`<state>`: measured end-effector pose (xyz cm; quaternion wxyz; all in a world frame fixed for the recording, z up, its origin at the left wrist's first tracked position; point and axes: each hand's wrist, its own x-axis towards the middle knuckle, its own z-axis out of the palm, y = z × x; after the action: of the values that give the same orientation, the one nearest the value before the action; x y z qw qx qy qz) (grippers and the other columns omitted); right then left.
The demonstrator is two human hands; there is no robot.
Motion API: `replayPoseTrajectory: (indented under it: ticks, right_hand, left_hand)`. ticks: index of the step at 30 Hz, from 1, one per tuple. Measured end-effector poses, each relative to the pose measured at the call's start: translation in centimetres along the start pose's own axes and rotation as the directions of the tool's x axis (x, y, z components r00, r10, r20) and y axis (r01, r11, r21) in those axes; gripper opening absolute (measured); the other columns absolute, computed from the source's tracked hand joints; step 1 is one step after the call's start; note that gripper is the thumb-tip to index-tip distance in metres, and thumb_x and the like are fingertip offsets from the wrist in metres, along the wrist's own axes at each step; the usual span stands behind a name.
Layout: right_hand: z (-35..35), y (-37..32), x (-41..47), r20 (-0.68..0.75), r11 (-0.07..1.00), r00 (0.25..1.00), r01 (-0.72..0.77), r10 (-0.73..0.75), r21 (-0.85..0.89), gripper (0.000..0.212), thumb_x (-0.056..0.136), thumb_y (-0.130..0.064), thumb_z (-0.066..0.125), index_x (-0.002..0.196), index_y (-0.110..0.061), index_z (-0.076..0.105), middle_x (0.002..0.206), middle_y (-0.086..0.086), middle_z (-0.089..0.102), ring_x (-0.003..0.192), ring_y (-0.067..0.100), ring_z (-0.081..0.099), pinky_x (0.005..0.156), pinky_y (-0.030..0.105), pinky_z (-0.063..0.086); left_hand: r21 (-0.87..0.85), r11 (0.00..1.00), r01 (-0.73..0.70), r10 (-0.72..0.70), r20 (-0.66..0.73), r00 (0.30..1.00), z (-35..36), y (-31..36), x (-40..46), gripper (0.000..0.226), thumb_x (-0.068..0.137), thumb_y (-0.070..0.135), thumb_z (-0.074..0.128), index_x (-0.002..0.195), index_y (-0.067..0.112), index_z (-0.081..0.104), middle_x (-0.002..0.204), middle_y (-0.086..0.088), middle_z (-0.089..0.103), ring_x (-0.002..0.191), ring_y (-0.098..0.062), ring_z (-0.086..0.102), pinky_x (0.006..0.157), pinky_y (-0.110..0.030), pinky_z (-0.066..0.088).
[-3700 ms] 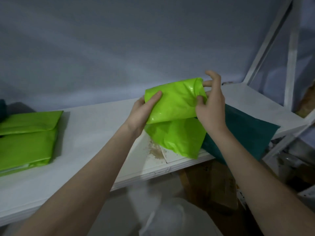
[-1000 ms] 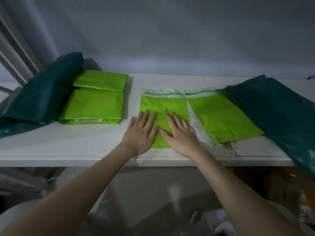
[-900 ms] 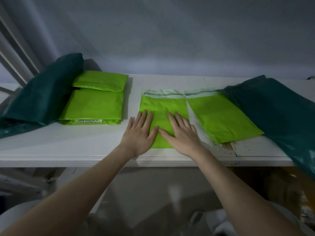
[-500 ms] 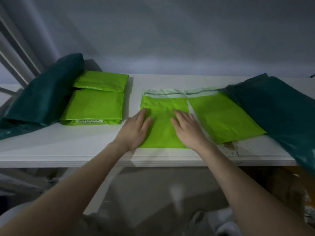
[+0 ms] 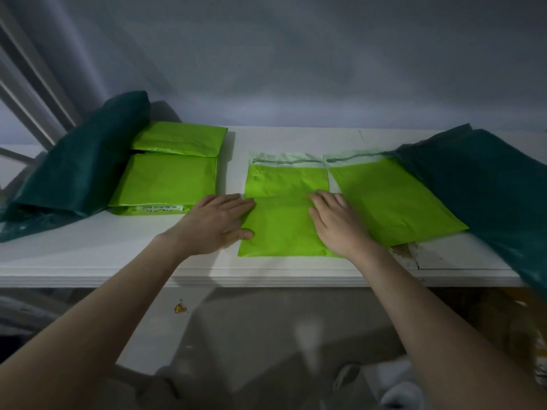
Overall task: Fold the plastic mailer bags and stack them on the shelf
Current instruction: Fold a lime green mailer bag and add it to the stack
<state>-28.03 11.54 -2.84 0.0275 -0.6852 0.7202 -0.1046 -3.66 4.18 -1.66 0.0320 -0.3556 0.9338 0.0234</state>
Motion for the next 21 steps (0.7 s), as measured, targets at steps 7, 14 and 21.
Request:
replayPoseTrajectory:
  ticks: [7,14,21]
  right_hand:
    - [0.1,-0.2,-0.3,0.057,0.998,0.998,-0.020,0.024,-0.064,0.047,0.101,-0.034,0.025,0.143,-0.015,0.034,0.150,0.003,0.032,0.136,0.023,0.028,0.109,0.040,0.026]
    - [-0.6,-0.1,0.0,0.096,0.998,0.994,-0.057,0.055,0.022,0.046,0.097,-0.033,0.037,0.140,-0.018,0.039,0.147,0.000,0.036,0.136,0.020,0.029,0.111,0.036,0.025]
    - [-1.5,-1.4,0.9,0.007,0.999,0.999,-0.038,0.038,0.017,0.027,0.086,-0.028,0.053,0.106,-0.013,0.063,0.112,0.006,0.056,0.114,0.027,0.046,0.092,0.038,0.039]
  left_hand:
    - [0.017,1.000,-0.017,0.014,0.126,0.992,-0.1,-0.3,0.3,0.128,0.044,0.089,-0.025,0.151,0.025,0.004,0.158,0.013,0.003,0.145,-0.007,-0.003,0.116,-0.032,-0.003]
    - [-0.079,0.996,0.030,-0.012,0.223,0.975,-1.4,-0.1,0.4,0.093,0.078,0.073,0.044,0.150,0.028,0.008,0.158,0.010,0.001,0.145,-0.008,-0.011,0.114,-0.037,-0.014]
    - [-0.231,0.960,0.156,-0.202,-0.190,0.961,-2.8,1.6,1.7,0.053,0.091,0.055,0.031,0.122,0.020,0.057,0.117,-0.004,0.062,0.116,-0.025,0.053,0.097,-0.036,0.036]
